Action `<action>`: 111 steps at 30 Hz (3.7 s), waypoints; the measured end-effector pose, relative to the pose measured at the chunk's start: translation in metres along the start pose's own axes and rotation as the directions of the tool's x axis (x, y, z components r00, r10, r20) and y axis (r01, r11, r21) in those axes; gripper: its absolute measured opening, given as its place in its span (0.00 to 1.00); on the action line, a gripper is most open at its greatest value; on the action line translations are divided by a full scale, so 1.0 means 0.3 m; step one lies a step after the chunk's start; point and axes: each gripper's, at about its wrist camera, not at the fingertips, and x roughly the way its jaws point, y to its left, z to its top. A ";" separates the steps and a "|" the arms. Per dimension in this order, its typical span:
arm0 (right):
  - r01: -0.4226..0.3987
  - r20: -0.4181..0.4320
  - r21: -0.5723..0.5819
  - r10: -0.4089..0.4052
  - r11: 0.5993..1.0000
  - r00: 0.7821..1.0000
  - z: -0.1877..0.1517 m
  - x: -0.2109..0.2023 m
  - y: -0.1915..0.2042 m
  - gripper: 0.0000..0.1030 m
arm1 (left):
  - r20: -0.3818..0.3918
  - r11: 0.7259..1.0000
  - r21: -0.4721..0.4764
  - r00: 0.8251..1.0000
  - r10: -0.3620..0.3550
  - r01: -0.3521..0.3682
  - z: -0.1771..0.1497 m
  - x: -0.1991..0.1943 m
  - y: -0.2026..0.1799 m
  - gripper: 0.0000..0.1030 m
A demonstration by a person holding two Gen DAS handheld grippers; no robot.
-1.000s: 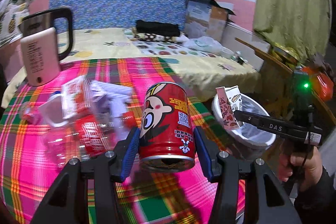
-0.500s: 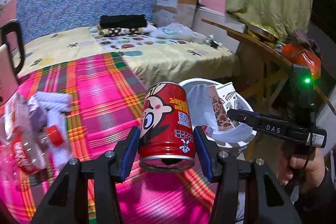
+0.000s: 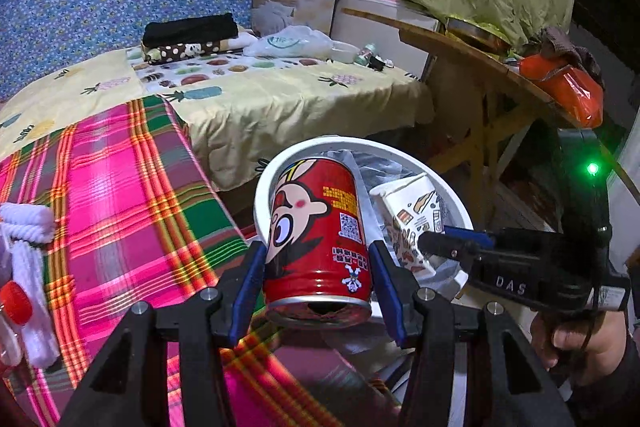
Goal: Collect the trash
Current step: 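Carry the paper cup and can over the bin and open both tools, then move both tools back over the table, then reach the left tool toward the clear plastic Coca-Cola bottle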
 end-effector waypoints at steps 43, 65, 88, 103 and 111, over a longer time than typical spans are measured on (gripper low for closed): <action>-0.042 0.052 -0.043 0.045 0.998 0.998 -0.019 -0.100 0.101 0.24 | 0.004 0.995 -0.082 0.999 0.054 -0.054 -0.060 -0.128 0.063 0.57; -0.157 0.083 -0.200 0.176 0.967 0.981 -0.061 -0.152 0.328 0.24 | 0.065 0.962 -0.195 0.976 0.209 -0.193 -0.191 -0.342 0.216 0.56; -0.284 0.046 -0.280 0.308 0.917 0.950 -0.077 -0.109 0.473 0.57 | 0.049 0.898 -0.306 0.936 0.348 -0.317 -0.309 -0.469 0.391 0.57; -0.320 -0.027 -0.315 0.329 0.893 0.944 -0.068 -0.050 0.567 0.57 | 0.055 0.871 -0.310 0.908 0.416 -0.380 -0.306 -0.514 0.549 0.62; -0.341 -0.059 -0.330 0.341 0.880 0.938 -0.065 -0.019 0.621 0.57 | 0.067 0.876 -0.292 0.905 0.420 -0.385 -0.271 -0.512 0.682 0.67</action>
